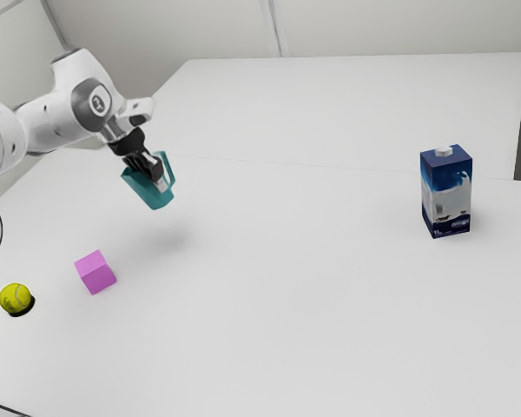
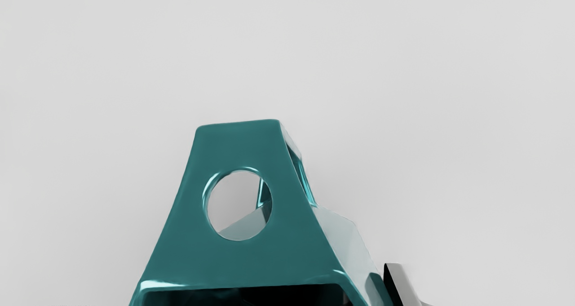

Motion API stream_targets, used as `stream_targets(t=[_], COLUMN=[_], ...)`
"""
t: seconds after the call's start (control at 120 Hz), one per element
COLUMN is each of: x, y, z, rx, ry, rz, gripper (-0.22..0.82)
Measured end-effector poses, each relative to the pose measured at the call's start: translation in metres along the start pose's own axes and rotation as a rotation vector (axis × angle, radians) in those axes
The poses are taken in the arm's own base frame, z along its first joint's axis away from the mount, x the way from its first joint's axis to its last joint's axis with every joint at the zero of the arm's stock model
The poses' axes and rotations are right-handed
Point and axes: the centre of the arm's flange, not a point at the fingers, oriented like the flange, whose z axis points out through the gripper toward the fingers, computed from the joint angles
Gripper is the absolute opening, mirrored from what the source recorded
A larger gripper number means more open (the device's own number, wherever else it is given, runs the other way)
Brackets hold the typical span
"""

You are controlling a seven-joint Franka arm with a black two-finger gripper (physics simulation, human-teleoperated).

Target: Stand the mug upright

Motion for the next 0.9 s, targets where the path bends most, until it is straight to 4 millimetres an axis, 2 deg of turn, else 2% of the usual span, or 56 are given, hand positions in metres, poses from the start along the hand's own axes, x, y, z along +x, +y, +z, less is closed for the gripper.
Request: stream_targets(t=[0.175,0.258,0.358,0.525,0.692,0.8,0.9], x=[0.017,0.029,0.042,0.051,0.053,0.053,0.052], y=[0.009,0.024,0.051,0.069,0.075,0.076,0.077], z=[0.027,0.042,0.053,0.080,0.103,0.111,0.122], rx=[0.136,0.156,0.167,0.164,0.158,0.151,0.143], ry=[-0.061,-0.072,-0.074,-0.096,-0.118,-0.125,-0.138], rz=[0.048,0.058,0.070,0.038,-0.013,-0.044,-0.070], gripper=[-0.17,-0.17,-0.17,-0.17,-0.17,-0.04,0.15])
